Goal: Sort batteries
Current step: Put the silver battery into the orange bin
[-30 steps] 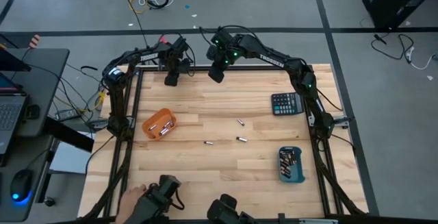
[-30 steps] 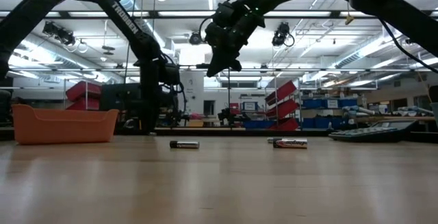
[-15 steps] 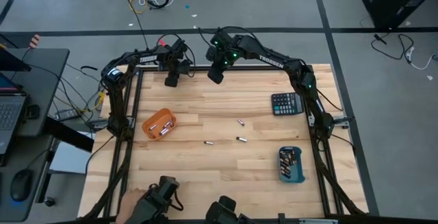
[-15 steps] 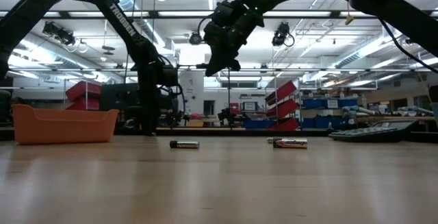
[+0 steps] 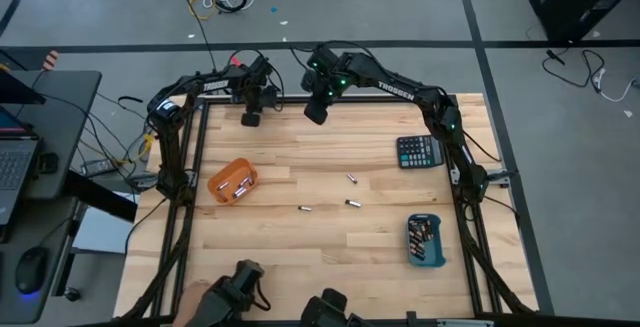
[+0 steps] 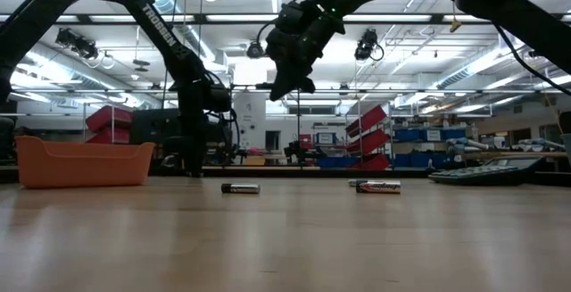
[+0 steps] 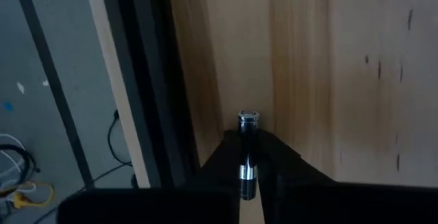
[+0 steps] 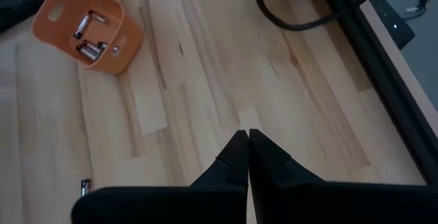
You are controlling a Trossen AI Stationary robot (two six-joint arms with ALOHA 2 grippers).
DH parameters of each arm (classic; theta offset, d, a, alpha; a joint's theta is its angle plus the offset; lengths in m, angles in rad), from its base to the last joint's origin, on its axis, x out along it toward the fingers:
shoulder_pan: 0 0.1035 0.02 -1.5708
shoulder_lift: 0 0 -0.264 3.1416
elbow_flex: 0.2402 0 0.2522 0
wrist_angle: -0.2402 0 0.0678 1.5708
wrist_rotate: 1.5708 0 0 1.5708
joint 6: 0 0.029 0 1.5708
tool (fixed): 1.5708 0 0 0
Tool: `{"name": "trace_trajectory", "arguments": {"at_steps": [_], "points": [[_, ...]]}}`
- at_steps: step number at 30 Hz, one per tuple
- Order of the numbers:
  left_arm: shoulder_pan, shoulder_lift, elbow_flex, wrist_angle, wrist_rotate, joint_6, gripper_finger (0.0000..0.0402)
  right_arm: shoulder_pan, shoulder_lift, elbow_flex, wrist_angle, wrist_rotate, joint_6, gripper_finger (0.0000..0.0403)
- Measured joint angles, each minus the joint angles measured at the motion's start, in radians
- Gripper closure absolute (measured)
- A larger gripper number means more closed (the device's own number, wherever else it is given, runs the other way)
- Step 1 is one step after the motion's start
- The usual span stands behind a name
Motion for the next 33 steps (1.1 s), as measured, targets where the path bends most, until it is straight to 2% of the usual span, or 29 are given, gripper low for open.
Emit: {"name": "trace_trajectory", "arguments": {"at_steps": [5,9,12,19,23,27,33], "points": [[-0.001,0.001,0.000,-0.008,0.011,-0.054,0.0388,0.006,0.000,0.000,-0.032,0.000,0.000,0.0402],[-0.013,0.002,0.001,-0.041,0.056,-0.106,0.0383,0.022,0.000,0.000,-0.045,0.000,-0.009,0.0402],[-0.022,0.002,-0.001,-0.043,0.055,-0.154,0.0361,0.033,0.000,0.000,-0.046,0.000,-0.013,0.0402],[-0.023,0.003,-0.004,-0.039,0.066,-0.187,0.0281,0.054,0.000,0.000,-0.058,0.000,-0.001,0.0402],[-0.018,0.003,-0.004,-0.025,0.067,-0.176,0.0268,0.066,0.000,0.000,-0.087,0.001,-0.001,0.0402],[-0.007,0.003,-0.005,-0.026,0.059,-0.172,0.0286,0.080,0.000,0.000,-0.110,0.001,0.007,0.0402],[0.000,-0.004,-0.058,0.022,0.024,-0.108,0.0383,0.106,-0.004,0.000,-0.122,0.001,0.008,0.0402]]}}
